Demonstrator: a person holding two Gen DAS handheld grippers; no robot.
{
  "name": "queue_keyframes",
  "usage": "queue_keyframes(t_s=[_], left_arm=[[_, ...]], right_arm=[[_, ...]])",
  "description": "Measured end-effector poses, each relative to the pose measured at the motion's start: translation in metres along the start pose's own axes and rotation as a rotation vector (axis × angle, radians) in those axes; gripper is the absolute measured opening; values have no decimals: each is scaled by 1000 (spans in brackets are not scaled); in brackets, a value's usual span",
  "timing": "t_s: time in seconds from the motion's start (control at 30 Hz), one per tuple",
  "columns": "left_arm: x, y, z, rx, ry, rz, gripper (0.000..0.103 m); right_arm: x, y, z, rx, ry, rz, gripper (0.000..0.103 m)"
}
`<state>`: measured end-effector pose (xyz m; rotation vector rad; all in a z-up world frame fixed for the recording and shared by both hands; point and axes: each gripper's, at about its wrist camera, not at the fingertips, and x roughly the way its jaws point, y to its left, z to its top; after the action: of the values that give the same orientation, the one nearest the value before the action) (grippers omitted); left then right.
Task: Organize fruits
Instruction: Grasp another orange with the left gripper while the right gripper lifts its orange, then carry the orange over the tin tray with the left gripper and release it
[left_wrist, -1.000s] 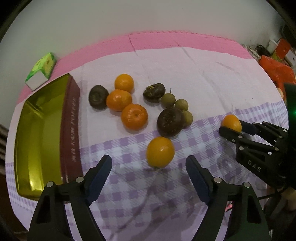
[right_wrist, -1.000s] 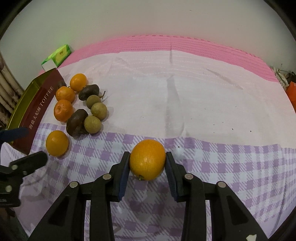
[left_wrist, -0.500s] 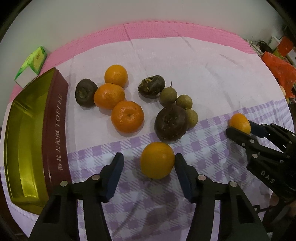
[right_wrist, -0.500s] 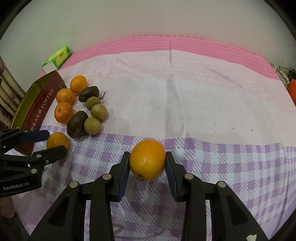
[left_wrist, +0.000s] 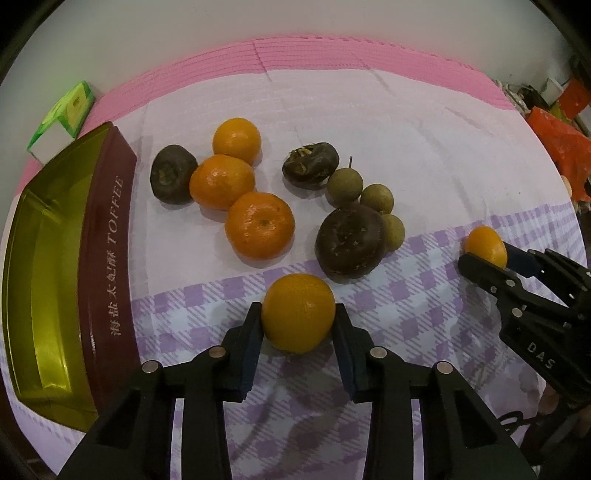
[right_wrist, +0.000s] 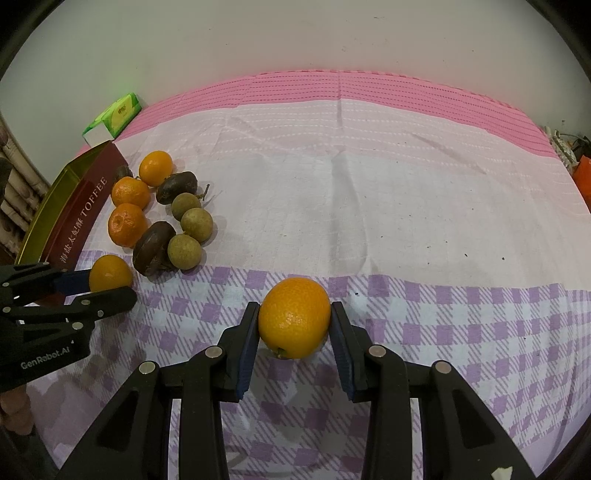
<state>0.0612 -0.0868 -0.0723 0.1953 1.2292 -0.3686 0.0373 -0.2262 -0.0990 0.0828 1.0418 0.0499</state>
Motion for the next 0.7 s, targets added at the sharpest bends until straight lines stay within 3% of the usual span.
queue_keyframes(t_s=[0.4,0.7], left_arm=[[-52,41,10,-68,-92,21,38],[-70,115,8,-169,-125,134,38]], right_arm=[[1,1,0,-8,-2,-9,35],[1,3,0,-19,-2,-29,35]])
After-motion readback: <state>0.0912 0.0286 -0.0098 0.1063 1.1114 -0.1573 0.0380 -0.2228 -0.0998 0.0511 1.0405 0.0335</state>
